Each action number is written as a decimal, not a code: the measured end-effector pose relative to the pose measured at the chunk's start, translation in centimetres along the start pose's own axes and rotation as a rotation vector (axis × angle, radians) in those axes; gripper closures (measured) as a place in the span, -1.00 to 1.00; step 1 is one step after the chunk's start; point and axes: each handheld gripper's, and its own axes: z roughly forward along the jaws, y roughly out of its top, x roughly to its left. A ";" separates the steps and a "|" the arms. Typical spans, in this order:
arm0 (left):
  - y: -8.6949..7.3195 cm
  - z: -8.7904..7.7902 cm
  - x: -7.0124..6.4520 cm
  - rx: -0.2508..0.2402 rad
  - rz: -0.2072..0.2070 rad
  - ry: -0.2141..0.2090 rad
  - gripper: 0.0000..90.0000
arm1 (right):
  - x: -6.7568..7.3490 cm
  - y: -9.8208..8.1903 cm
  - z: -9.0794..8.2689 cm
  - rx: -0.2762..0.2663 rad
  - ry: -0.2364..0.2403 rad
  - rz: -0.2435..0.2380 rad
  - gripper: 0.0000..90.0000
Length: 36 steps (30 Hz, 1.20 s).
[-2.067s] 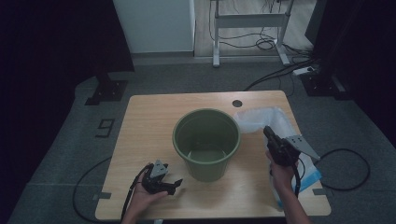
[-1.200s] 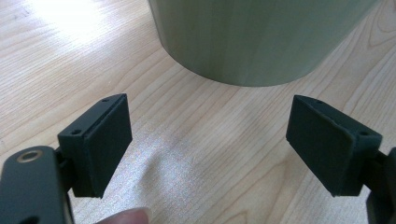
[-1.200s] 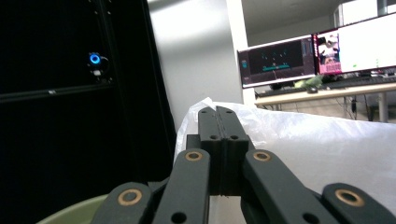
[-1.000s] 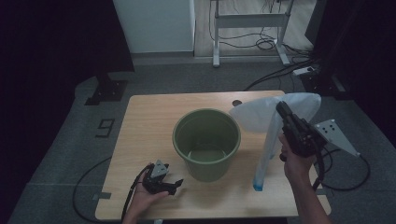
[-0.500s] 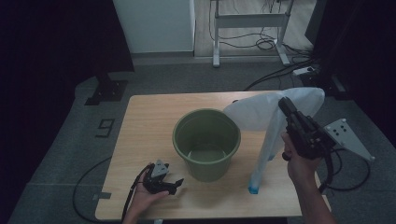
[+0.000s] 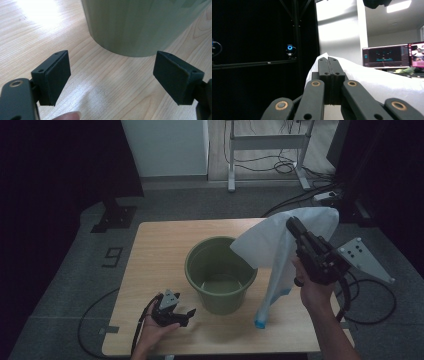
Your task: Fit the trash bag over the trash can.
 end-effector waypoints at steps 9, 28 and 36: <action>-0.2 -0.2 0.5 -0.003 -0.013 0.007 -0.68 | 1.5 1.1 1.1 -0.017 0.053 -0.001 0.99; -0.2 -0.1 0.5 0.000 -0.013 0.007 -0.68 | 3.8 0.8 0.4 -0.003 0.162 0.008 0.99; -0.2 0.0 0.5 -0.001 -0.017 0.007 -0.68 | 4.7 2.4 0.6 -0.029 0.194 -0.006 0.99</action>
